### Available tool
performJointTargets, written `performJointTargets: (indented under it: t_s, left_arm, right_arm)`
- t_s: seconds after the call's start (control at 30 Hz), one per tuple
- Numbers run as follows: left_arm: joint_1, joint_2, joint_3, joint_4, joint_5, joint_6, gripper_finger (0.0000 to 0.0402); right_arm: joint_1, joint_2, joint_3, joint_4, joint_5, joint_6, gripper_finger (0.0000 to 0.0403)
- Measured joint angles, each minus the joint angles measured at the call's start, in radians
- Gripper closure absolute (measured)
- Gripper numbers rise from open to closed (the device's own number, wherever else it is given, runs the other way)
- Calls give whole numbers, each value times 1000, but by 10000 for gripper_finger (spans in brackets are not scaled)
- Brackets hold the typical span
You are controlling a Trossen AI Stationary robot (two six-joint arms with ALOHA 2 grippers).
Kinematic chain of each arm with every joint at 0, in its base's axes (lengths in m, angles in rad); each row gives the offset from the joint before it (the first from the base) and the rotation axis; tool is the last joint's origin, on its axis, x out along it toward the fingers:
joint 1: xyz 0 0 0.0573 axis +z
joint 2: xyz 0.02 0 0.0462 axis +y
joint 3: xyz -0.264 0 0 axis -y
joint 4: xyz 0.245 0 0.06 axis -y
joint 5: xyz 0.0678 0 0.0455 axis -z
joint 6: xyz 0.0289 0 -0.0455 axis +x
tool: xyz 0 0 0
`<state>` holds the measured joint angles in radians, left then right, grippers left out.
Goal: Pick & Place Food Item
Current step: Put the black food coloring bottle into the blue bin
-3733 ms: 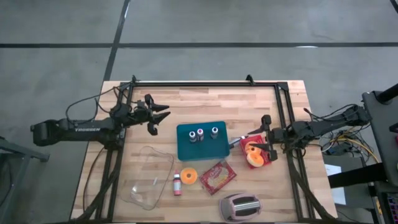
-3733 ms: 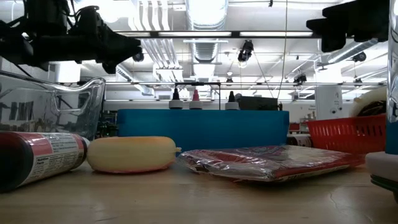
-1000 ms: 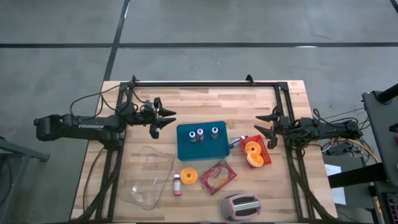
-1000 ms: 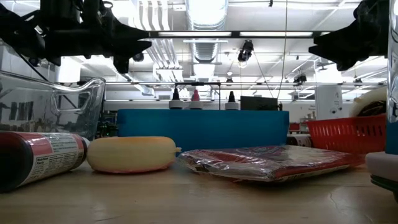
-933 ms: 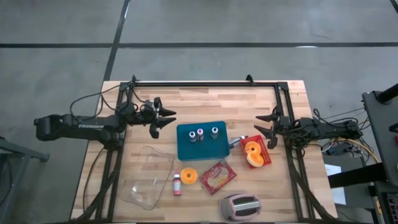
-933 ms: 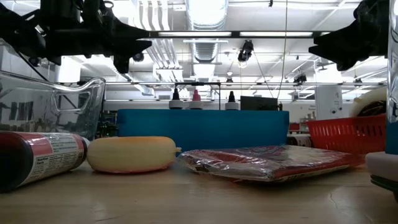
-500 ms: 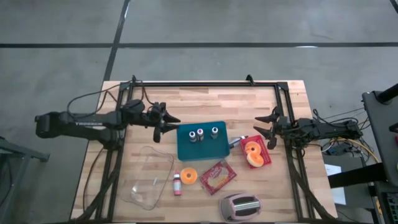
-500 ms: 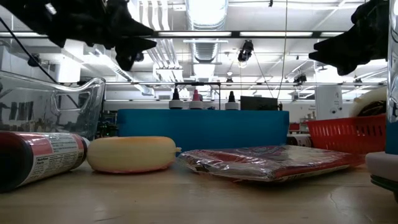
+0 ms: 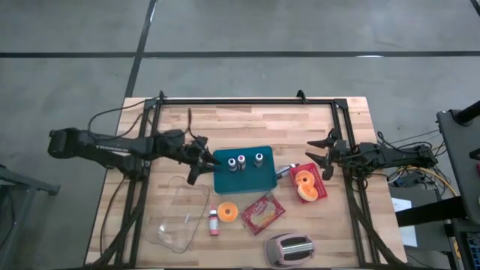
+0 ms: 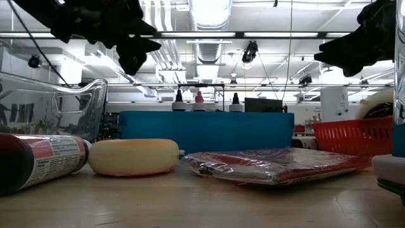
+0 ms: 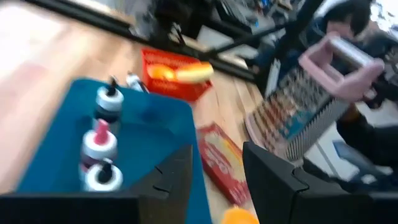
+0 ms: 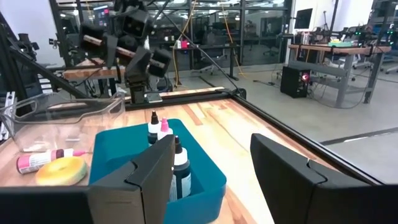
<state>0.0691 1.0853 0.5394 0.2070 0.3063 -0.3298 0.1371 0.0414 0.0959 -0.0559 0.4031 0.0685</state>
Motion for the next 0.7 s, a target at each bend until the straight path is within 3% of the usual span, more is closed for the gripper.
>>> performJointTargets:
  t_s: [0.23, 0.5, 0.7]
  left_arm:
    - [-53, 151, 102, -39, 130, 19, 254]
    - [-133, 299, 244, -127, 146, 134, 254]
    - [-144, 398, 306, -126, 140, 140, 254]
  right_arm:
    - [0, 0, 0, 0, 0, 3, 197]
    - [0, 0, 0, 0, 0, 3, 197]
    - [0, 1, 0, 0, -1, 3, 197]
